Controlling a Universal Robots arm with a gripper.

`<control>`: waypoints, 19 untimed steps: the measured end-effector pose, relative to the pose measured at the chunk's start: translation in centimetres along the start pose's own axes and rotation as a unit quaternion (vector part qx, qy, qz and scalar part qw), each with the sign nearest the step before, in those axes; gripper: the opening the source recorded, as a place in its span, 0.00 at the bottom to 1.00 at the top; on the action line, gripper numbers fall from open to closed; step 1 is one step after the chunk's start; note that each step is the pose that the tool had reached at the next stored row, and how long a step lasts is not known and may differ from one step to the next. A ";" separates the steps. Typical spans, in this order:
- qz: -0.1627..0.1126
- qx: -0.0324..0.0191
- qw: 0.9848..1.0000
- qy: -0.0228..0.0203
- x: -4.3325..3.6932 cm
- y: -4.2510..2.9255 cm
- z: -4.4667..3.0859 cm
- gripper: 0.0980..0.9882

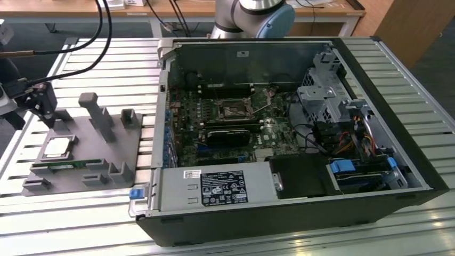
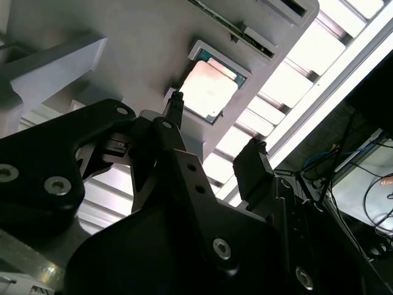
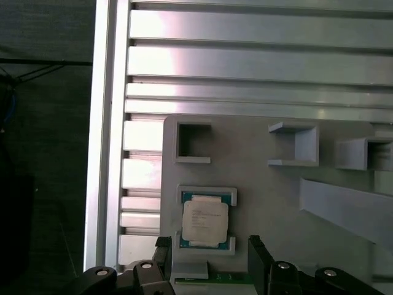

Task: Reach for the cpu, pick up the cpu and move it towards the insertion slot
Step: 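Pick up the cpu and move it towards the insertion slot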

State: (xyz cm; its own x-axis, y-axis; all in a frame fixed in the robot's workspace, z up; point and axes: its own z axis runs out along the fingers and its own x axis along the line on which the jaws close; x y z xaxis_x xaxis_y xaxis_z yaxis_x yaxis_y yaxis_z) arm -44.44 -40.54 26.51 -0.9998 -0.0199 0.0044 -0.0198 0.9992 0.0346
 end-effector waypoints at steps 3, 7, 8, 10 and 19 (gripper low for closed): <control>0.000 0.000 1.000 0.000 0.00 -0.06 0.24 0.57; 0.000 0.000 1.000 0.000 0.00 -0.13 0.53 0.57; 0.000 0.000 1.000 0.000 0.00 -0.15 0.59 0.57; 0.000 0.000 1.000 0.000 0.00 -0.18 0.73 0.57; 0.000 0.000 1.000 0.000 0.00 -0.29 1.27 0.57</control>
State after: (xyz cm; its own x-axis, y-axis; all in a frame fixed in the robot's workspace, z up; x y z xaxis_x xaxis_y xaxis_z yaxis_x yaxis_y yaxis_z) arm -44.45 -40.78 25.23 -0.9998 -0.0199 0.0048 -0.0197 0.9992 0.0346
